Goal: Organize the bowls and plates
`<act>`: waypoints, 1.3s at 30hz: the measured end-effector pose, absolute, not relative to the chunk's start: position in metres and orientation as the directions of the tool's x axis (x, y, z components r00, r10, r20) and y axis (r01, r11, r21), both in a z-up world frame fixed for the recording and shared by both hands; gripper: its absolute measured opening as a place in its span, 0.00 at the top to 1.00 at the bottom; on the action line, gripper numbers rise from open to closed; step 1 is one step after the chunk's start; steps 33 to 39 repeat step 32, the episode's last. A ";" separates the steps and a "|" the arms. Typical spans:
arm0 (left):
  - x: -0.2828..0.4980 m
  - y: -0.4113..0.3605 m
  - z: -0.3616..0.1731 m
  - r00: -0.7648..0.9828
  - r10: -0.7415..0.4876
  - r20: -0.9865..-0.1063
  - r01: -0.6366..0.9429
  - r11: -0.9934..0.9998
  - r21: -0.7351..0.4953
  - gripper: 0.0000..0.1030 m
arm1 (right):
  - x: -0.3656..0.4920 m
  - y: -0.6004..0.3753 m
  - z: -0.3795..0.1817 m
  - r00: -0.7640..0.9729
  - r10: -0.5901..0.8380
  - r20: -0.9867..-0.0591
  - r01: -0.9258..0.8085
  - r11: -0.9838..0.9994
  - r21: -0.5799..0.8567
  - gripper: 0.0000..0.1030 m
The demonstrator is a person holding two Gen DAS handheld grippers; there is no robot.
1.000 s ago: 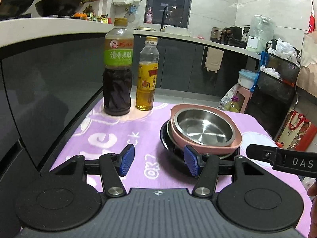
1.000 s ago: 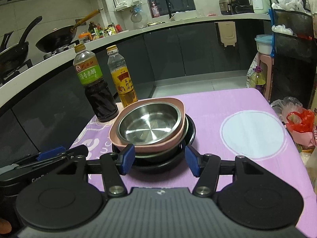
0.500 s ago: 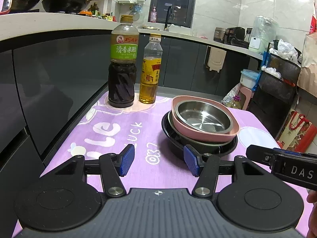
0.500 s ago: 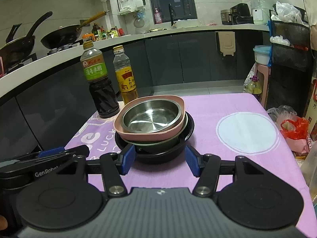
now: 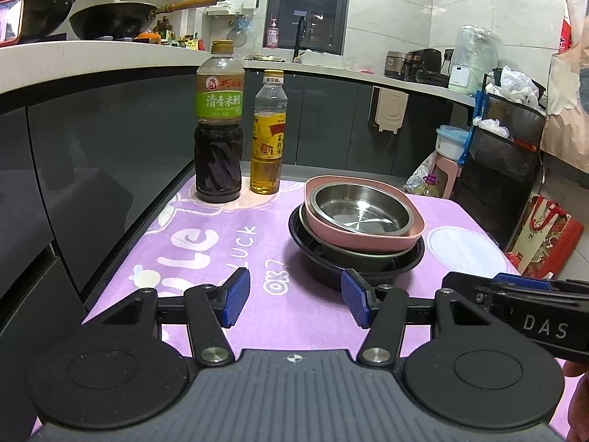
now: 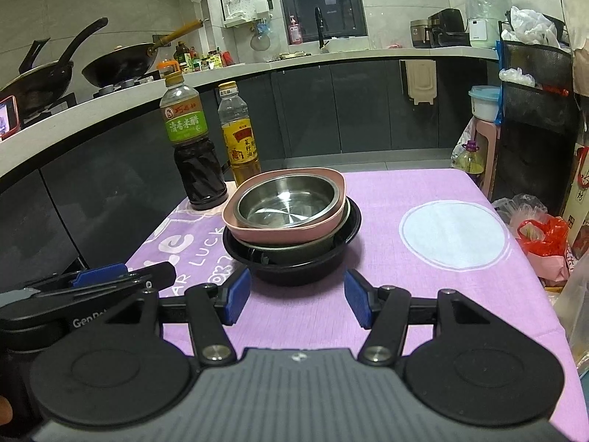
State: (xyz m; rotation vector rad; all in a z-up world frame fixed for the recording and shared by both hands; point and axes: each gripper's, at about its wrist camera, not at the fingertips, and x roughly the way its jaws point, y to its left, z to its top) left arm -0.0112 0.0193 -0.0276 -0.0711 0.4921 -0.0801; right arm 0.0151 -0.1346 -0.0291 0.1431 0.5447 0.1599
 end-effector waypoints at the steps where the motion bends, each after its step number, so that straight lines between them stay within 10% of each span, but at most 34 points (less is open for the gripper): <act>1: -0.012 0.019 -0.028 0.878 -0.093 -0.469 0.061 0.995 -0.084 0.50 | 0.014 -0.133 -0.029 0.842 0.189 -0.505 -0.114 0.978 0.176 0.51; 39: -0.021 0.019 -0.025 0.877 -0.124 -0.465 0.099 0.992 -0.078 0.50 | 0.010 -0.127 -0.032 0.833 0.150 -0.533 -0.076 0.985 0.158 0.50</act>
